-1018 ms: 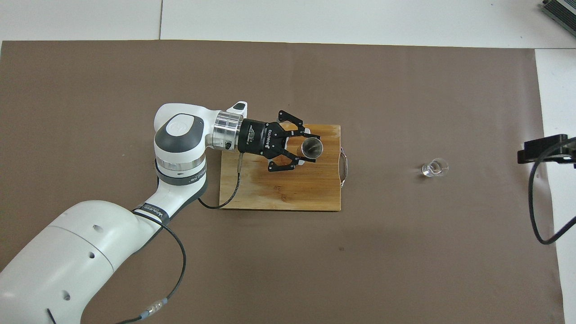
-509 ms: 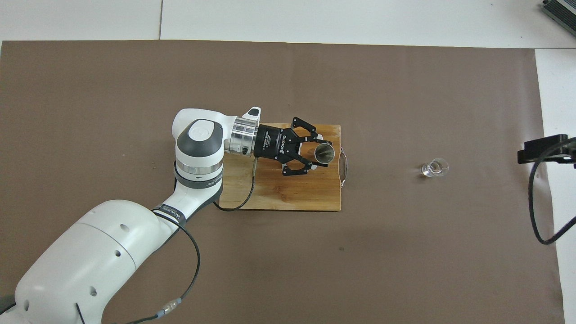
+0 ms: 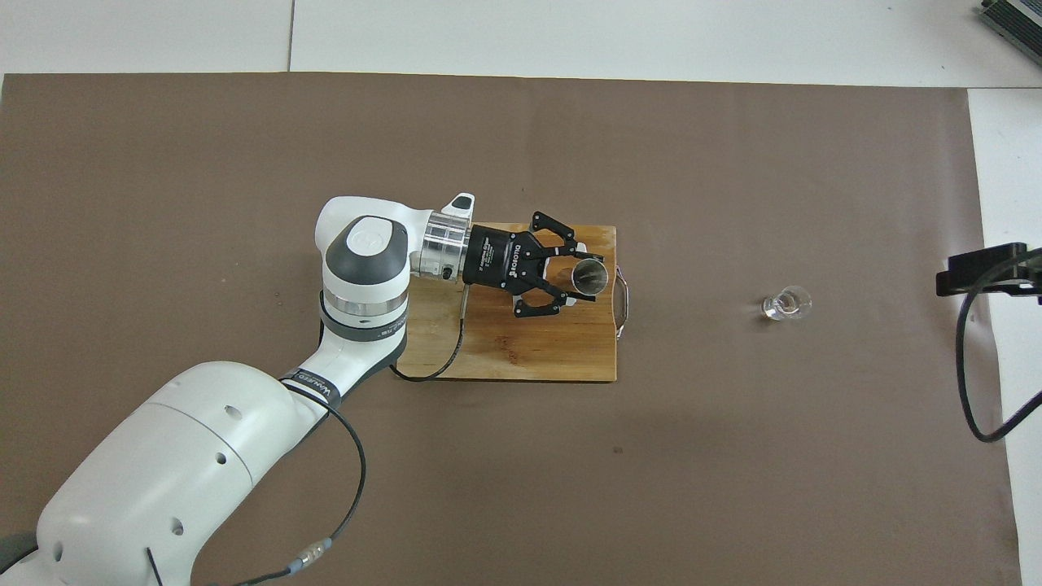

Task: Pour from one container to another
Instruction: 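Lower the metal cup onto the board and open the left gripper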

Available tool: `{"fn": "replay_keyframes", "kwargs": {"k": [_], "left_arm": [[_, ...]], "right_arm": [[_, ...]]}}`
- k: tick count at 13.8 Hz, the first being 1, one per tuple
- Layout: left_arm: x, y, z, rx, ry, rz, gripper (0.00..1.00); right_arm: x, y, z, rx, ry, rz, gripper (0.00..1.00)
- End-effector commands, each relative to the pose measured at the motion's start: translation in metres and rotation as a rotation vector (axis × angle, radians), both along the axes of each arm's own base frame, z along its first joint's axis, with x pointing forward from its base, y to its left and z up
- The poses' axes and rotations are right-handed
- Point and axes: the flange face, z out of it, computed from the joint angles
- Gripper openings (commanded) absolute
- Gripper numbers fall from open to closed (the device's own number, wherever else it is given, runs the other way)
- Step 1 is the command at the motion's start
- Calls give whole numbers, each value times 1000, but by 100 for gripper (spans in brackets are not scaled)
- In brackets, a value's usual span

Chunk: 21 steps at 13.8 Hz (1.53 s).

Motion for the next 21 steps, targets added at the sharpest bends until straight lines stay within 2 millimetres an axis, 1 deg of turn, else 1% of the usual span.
{"fn": "replay_keyframes", "kwargs": {"k": [1, 7, 8, 10, 11, 12, 13, 14, 16, 19, 20, 21], "left_arm": [[6, -7, -5, 2, -9, 22, 23], [7, -8, -11, -2, -33, 20, 23], [8, -6, -13, 4, -45, 28, 23], [7, -9, -13, 6, -48, 25, 24], [7, -8, -13, 6, -48, 25, 29], [7, -8, -14, 8, -47, 24, 37], [7, -8, -14, 8, -47, 24, 38], [7, -8, -14, 8, -47, 24, 48], [7, -7, -14, 10, -46, 26, 63], [9, -5, -14, 14, -47, 29, 77], [9, -4, -15, 15, -47, 30, 83], [9, -4, -15, 16, -48, 29, 87]], "right_arm": [[-5, -1, 1, 8, 7, 21, 100], [-5, -1, 1, 8, 7, 21, 100], [-5, -1, 1, 8, 7, 21, 100], [-5, -1, 1, 8, 7, 21, 100], [-5, -1, 1, 8, 7, 21, 100], [-5, -1, 1, 8, 7, 21, 100], [-5, -1, 1, 8, 7, 21, 100], [-5, -1, 1, 8, 7, 21, 100], [-5, -1, 1, 8, 7, 21, 100], [-5, -1, 1, 8, 7, 21, 100], [-5, -1, 0, 8, 9, 21, 100], [-5, -1, 1, 8, 7, 21, 100]]}}
